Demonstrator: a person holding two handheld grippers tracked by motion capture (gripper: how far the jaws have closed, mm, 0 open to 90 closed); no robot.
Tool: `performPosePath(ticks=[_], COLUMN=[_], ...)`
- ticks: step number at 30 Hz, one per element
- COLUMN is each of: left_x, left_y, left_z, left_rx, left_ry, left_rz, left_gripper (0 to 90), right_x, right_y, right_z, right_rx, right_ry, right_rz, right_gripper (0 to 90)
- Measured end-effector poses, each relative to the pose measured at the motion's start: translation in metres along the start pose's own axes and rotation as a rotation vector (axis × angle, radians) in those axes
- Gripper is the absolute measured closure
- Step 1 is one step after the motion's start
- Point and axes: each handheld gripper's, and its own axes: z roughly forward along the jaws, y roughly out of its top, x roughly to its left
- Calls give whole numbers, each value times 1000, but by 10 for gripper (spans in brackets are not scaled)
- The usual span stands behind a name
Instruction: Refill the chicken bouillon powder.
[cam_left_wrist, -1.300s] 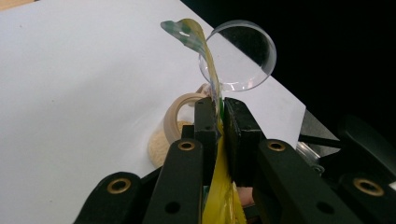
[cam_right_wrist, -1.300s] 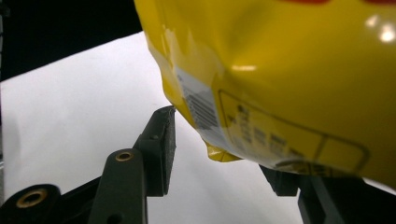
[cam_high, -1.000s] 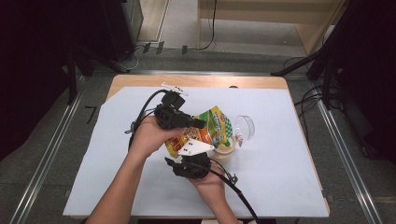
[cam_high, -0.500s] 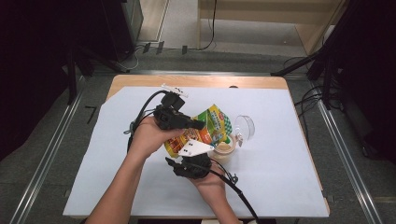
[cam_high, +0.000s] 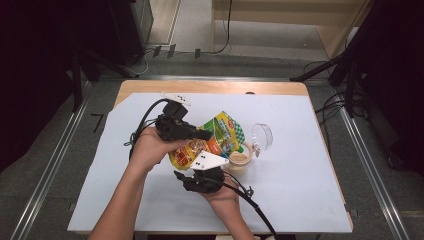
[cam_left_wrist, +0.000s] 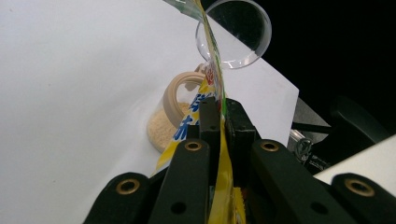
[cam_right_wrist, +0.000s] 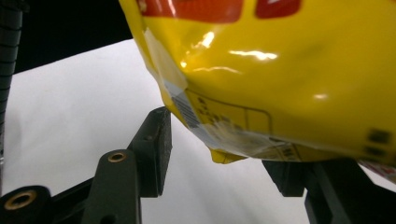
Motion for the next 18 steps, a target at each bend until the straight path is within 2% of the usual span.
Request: performPosePath(ticks=[4, 8, 13, 18], left_x=[3, 6, 8, 8], left_y=[-4, -7, -10, -13], left_z=[-5, -7, -9, -8], left_rx=[-9, -14, -18, -17], left_ry=[-4, -11, -16, -24], left_rz=[-5, 14, 14, 19], left_gripper=[887, 886, 884, 882], right_x=[0, -1, -1, -4], right_y=[-1, -1, -2, -4], right_z=[0, 0, -1, -2], right_rx=[-13, -18, -16, -21], right_ry=[19, 28, 13, 4], right_rz=[9, 24, 19, 43], right_gripper=[467, 451, 445, 446])
